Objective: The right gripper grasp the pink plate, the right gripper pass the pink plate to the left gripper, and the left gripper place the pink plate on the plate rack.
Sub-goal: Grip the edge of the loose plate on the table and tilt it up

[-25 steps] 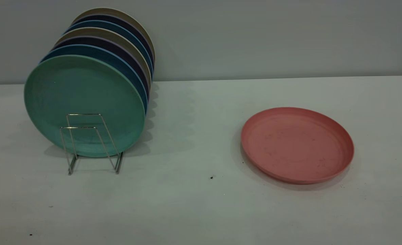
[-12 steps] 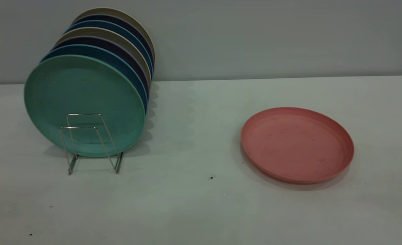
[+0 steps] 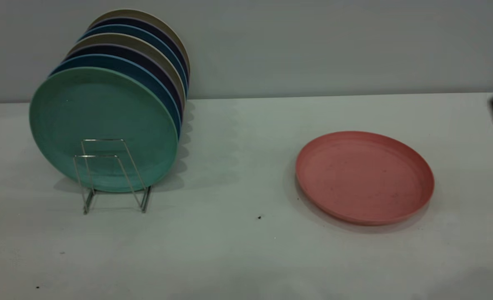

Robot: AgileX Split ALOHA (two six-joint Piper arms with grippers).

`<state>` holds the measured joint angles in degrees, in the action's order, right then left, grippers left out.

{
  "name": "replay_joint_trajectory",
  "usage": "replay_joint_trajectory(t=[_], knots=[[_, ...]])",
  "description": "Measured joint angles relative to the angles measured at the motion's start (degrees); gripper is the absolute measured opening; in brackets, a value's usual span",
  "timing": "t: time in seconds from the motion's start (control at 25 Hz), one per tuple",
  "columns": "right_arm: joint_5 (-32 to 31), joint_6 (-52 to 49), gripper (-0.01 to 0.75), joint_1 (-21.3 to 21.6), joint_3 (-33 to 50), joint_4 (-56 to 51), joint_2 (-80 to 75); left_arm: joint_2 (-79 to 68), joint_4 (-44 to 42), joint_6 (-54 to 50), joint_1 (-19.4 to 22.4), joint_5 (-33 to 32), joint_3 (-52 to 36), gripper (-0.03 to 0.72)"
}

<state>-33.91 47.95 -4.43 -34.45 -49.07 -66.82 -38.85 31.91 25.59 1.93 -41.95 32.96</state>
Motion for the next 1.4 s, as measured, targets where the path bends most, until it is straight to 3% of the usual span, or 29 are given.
replay_joint_trajectory(t=[0.24,0.48,0.68,1.12,1.4], knots=[[2.1,3.6,0.425,1.5,-10.7,-3.3,-20.0,-3.2,0.2,0.0,0.0,-0.2,1.3,0.541],[-3.0,4.8,0.425,7.6,-21.3,-3.3,-35.5,-1.6,0.2,0.2,0.0,-1.1,1.3,0.541],[-4.9,5.3,0.425,10.2,-25.9,-3.3,-44.0,-0.4,0.2,0.2,0.0,-2.1,1.3,0.541],[-2.9,6.5,0.424,11.0,-33.5,-3.8,-57.8,-0.4,0.2,0.2,0.0,-3.1,1.3,0.541],[0.4,6.6,0.376,11.0,-37.4,-5.7,-63.4,-0.4,0.2,0.2,0.0,-4.4,1.3,0.541]])
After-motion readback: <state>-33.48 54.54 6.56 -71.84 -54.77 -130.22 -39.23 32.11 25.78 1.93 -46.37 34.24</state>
